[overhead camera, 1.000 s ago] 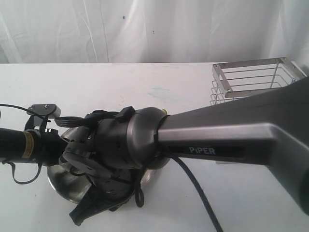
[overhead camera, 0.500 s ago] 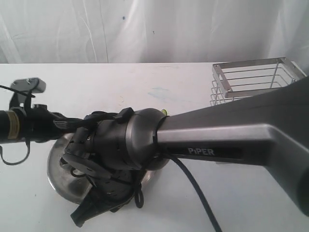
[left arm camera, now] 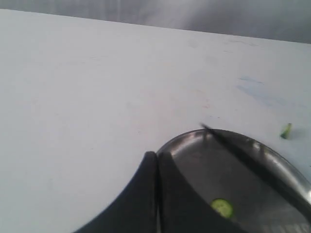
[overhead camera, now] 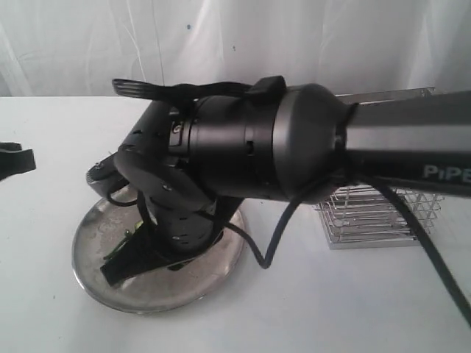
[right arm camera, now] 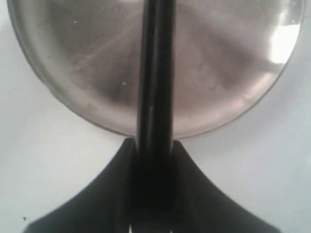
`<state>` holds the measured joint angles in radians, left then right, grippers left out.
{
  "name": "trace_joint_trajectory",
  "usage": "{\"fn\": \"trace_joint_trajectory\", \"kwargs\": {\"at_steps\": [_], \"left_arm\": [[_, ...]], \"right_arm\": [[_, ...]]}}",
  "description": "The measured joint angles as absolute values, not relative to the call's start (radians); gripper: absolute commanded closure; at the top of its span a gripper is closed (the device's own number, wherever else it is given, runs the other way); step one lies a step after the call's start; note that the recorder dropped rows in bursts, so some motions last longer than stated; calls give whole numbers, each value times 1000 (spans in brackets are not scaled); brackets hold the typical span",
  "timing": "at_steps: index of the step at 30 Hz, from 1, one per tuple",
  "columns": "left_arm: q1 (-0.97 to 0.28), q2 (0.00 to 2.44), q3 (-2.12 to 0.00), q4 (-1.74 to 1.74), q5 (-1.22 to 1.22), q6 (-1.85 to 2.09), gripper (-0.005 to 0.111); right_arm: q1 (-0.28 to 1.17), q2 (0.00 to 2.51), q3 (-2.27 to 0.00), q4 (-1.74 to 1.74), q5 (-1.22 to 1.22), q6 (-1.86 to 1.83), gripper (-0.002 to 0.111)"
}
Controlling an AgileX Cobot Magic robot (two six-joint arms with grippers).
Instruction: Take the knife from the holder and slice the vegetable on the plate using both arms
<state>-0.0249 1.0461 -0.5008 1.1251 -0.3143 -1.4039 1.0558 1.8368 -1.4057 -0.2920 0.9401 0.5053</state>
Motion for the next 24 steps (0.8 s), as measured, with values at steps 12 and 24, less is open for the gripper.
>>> {"fn": "trace_joint_trajectory", "kwargs": {"at_steps": [12,24], "left_arm": [[-25,992,-438,1093,-278,-1408,107],[-25,990,-438,1083,-317,-1338,107]], "right_arm": [[889,1936,-1406,-245,890,441,93],[889,1950,-1406,-252,809,374,82]]}}
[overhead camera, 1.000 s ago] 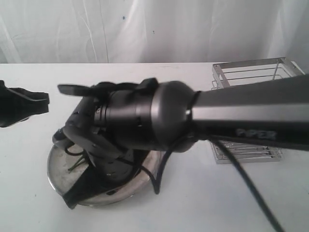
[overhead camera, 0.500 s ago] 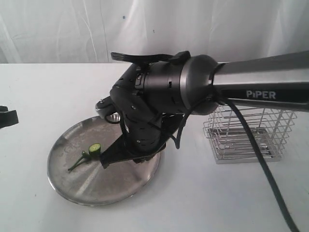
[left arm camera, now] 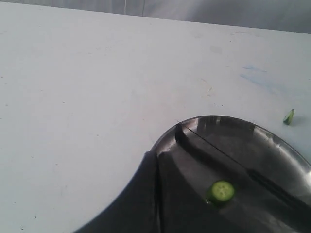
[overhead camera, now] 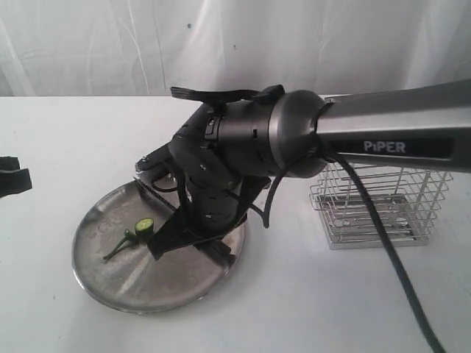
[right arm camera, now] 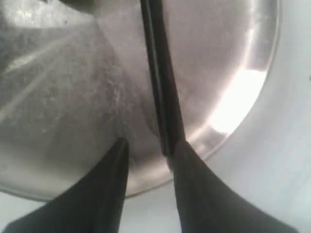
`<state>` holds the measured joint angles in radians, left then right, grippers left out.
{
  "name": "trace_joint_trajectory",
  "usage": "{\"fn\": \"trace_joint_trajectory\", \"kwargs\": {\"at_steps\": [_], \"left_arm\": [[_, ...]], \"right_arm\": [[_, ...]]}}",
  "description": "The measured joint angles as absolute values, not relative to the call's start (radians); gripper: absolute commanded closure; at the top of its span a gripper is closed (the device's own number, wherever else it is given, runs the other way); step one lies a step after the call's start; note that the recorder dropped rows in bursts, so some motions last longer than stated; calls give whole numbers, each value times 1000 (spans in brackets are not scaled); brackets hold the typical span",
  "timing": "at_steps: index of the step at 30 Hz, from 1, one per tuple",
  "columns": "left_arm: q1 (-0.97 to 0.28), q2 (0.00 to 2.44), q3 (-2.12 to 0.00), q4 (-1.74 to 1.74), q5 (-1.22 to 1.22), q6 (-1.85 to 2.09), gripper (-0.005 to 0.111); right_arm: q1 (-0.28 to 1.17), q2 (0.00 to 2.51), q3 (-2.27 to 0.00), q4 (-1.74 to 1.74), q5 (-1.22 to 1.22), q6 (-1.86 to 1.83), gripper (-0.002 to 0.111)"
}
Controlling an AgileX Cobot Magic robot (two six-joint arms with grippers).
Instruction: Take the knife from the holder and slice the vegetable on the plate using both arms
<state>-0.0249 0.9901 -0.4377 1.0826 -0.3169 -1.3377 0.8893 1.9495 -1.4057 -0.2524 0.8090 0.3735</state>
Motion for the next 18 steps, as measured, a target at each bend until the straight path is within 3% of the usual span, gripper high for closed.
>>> {"fn": "trace_joint_trajectory", "kwargs": {"at_steps": [5,12,18], "left_arm": [[-25,888,-438,1081,-187,-1352,107],[-40,618,-401,1013,190,-1296,107],[-99,326,-301,740,214,-1031,107]], "right_arm": [[888,1814,-1406,-358,911,386,108],[765,1496,-1351,-522,831,550,108],[523,1054,-961,-619,524,588,108]]}}
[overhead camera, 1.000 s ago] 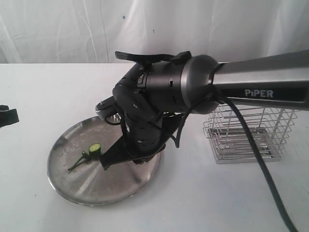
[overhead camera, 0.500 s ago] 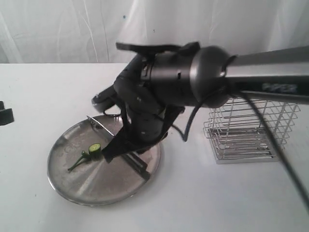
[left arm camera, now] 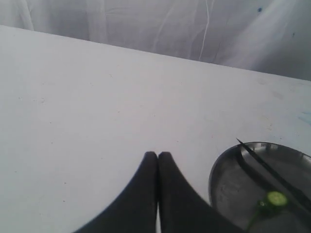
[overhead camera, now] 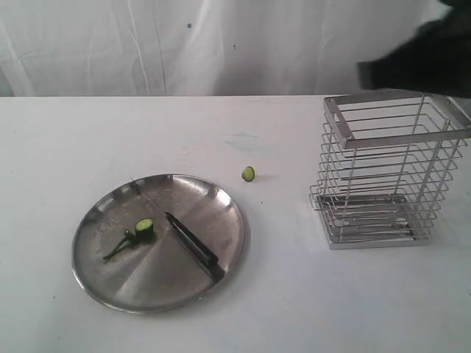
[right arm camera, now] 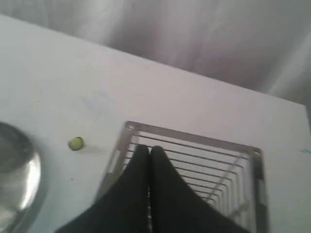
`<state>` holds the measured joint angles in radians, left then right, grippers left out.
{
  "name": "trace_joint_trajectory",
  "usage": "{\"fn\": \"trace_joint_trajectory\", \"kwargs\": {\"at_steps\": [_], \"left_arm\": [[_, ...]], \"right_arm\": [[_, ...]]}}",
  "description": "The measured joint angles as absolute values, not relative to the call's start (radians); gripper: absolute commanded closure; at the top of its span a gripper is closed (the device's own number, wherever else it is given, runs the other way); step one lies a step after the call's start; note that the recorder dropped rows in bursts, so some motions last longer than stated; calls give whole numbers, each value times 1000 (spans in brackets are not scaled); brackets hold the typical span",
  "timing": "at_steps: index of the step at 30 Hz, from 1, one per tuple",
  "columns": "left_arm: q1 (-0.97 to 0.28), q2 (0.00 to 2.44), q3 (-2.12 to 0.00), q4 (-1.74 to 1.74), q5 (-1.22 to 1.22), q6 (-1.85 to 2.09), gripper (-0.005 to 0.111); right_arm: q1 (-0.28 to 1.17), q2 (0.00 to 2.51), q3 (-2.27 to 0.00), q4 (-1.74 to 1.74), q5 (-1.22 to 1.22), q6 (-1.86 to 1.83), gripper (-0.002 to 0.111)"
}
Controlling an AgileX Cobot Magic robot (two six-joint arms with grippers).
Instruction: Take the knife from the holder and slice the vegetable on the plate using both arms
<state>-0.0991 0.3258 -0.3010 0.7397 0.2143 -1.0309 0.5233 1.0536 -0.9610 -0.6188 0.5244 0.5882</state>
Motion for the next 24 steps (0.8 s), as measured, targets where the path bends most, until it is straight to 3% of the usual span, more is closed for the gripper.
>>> {"fn": "trace_joint_trajectory", "kwargs": {"at_steps": [2,6,10,17,24], "left_arm": [[-102,271,-301,702,255,-1021,107],[-102,263,-301,696,274,-1018,107],[-102,263,-301,696,280,-1016,107],[-102,263,-301,694,280,-1016,107],[-104,263,-301,694,281,-1016,107]], "right_arm": [[466,838,-782,-644,501,614,108],[459,620,-674,-480,531,638,108],[459,433,-657,-279,646,651,108],[446,199,-640,-291,641,653,108],[112,5,-549,-583,275,761,108]]}}
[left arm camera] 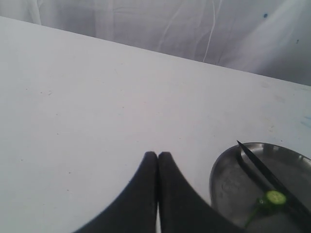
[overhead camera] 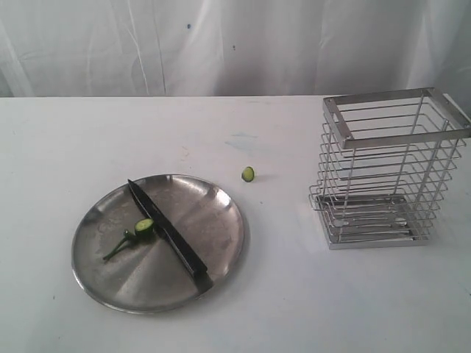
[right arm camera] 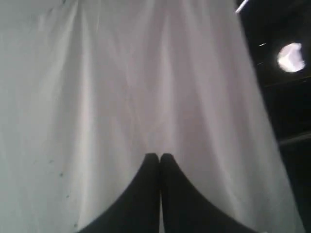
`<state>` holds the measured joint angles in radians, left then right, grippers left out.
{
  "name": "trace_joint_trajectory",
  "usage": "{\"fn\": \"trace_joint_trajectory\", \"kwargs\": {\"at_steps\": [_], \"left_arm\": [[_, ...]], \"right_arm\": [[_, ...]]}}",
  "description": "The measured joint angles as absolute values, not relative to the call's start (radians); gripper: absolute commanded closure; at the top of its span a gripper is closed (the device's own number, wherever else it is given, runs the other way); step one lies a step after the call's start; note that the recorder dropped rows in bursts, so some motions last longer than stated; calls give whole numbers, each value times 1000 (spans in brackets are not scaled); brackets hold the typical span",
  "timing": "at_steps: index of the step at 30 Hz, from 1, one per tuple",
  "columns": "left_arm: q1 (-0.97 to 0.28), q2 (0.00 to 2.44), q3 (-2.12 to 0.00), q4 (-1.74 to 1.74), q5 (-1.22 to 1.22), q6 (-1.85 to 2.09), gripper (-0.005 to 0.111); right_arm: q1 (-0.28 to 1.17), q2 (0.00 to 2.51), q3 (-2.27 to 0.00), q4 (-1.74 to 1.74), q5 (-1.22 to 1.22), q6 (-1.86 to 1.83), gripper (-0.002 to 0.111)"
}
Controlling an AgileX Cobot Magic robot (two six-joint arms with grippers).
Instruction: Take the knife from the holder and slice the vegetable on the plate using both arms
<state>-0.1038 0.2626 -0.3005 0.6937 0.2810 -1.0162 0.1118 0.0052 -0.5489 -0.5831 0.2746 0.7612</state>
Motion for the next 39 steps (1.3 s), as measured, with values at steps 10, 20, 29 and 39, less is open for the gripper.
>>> {"fn": "trace_joint_trajectory", "kwargs": {"at_steps": [10,20,29,39], "left_arm": [[-104,262,-301,688,283,-1016,107],[-104,262,-301,688,283,-1016,107],[-104,262,-301,688,283,-1016,107],[-104,262,-301,688,281,-1014,107]], "right_arm": [[-7,4,-285,-232,229,656,108],[-72,4,-10,-32,58,68,108],[-81,4,-1,-136,293,201,108],[-81,4,-1,-136,299,206,108]]}}
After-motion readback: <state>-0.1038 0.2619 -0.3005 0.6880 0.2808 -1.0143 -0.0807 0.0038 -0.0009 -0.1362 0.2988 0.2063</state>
